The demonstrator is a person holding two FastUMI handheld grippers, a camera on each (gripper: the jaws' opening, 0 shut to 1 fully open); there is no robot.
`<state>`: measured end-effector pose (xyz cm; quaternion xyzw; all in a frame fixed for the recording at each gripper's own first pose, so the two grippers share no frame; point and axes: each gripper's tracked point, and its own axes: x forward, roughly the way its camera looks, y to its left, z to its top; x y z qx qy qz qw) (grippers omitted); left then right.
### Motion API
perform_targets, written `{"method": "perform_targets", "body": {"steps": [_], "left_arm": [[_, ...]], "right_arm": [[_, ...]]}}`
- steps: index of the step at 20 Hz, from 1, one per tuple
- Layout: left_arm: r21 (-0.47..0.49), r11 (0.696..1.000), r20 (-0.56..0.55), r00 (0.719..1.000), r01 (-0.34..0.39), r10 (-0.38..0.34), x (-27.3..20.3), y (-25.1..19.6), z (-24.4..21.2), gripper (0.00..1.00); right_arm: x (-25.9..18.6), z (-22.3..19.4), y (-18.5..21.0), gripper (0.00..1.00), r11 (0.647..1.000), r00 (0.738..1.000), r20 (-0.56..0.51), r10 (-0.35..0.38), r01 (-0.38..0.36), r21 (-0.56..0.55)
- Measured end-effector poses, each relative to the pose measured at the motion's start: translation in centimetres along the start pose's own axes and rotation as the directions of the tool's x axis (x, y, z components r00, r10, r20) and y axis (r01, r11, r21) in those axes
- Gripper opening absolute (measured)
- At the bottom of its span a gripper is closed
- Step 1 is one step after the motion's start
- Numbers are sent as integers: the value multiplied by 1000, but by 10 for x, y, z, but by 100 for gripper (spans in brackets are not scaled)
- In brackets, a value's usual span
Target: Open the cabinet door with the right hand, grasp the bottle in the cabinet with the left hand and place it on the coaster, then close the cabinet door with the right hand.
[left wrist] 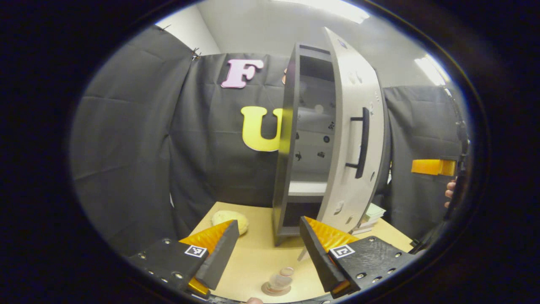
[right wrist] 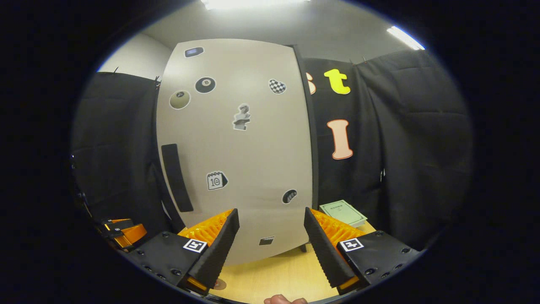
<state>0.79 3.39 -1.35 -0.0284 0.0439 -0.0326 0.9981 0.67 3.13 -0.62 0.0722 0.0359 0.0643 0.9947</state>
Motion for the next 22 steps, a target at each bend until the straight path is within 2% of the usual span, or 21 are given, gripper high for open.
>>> {"method": "perform_targets", "body": {"steps": [3,7,10,11,14,18,21,22], "left_arm": [[-23,1000,57,998,6,-5,5,-26,30,87],[-83,996,57,998,-28,33,22,-42,44,87],[-63,996,73,995,-69,74,29,-50,55,87],[-43,995,74,993,-86,89,29,-50,57,89],[-13,994,83,991,-107,108,28,-66,64,87],[-31,988,107,983,-149,151,23,-91,66,87],[-57,972,135,963,-229,235,12,-102,63,87],[-64,970,137,961,-233,240,10,-111,61,87]], "right_arm": [[1,7,-42,98,998,998,20,-55,55,25],[4,17,-102,98,992,992,45,-121,119,37],[7,12,-142,98,988,987,41,-153,152,29],[8,11,-149,98,988,987,44,-152,151,25],[16,7,-165,98,991,990,42,-131,131,3],[24,3,-180,98,997,996,46,-75,75,1],[26,-2,-184,98,1000,999,40,-21,21,9],[24,-4,-183,98,1000,999,42,2,-3,10]]}}
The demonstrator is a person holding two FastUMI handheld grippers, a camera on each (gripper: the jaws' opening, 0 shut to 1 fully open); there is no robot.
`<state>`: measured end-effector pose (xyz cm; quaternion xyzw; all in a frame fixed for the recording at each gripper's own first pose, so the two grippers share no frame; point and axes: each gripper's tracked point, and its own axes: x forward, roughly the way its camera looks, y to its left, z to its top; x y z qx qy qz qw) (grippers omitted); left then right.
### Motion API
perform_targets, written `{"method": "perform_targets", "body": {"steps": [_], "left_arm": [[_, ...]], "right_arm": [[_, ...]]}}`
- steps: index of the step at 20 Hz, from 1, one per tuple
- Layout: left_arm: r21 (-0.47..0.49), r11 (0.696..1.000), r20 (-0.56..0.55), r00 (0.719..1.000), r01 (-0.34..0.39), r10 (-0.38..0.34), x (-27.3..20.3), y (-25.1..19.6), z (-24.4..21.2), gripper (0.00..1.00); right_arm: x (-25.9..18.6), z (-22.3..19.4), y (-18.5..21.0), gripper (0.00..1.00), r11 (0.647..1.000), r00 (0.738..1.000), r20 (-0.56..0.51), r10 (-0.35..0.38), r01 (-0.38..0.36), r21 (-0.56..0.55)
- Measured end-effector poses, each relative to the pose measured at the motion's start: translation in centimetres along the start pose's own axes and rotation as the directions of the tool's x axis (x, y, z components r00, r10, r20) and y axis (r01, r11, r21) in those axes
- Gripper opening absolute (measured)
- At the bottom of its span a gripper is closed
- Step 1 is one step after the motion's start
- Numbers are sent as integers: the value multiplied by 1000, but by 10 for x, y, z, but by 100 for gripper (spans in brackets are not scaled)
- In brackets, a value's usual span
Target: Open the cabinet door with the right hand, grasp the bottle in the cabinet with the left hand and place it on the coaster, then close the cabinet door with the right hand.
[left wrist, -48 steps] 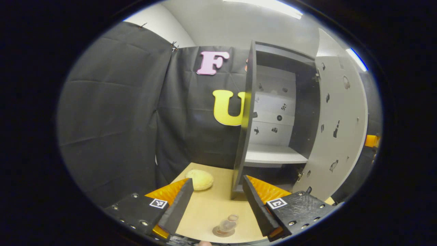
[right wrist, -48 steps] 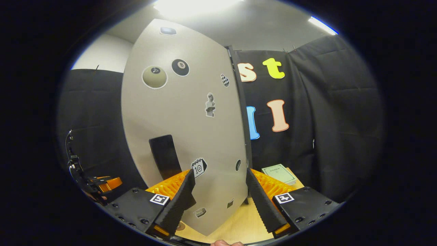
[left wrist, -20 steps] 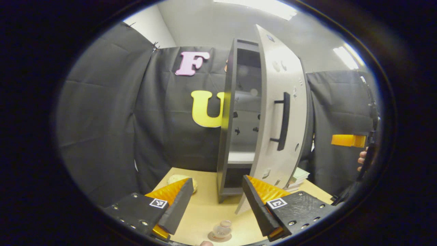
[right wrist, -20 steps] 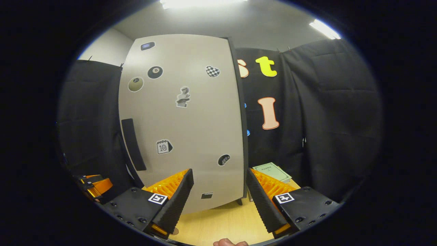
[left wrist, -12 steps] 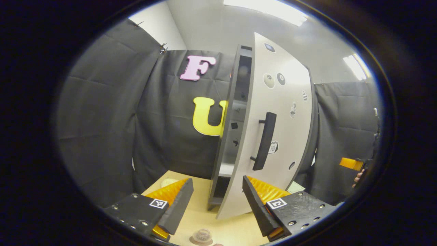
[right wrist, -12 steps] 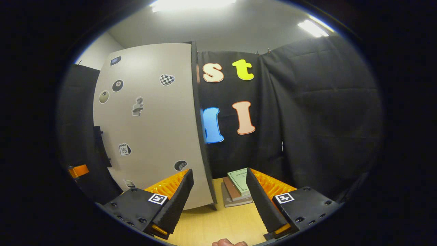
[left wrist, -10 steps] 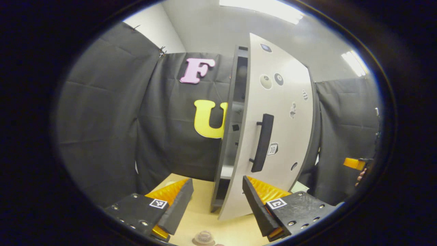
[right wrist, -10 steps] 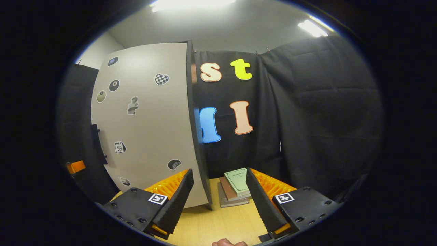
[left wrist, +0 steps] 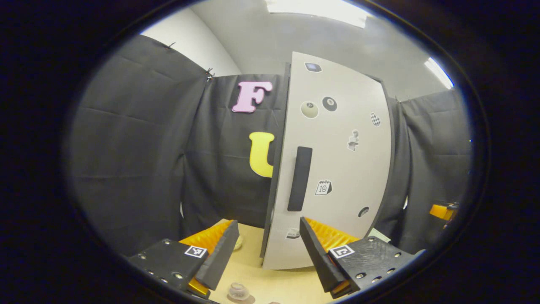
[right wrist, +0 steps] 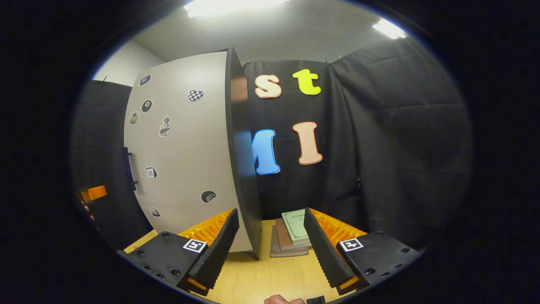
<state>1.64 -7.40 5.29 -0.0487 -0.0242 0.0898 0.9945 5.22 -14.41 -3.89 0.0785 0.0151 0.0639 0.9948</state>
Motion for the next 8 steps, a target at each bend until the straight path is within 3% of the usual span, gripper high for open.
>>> {"method": "perform_targets", "body": {"steps": [2,8], "left_arm": [[0,1000,-11,1000,-13,13,-7,-8,-6,92],[81,996,-18,999,-35,36,-6,-16,-13,87]], "right_arm": [[-4,0,-3,98,1000,1000,12,12,-12,-21],[-7,-12,-1,98,1000,1000,-11,10,-10,-7]]}}
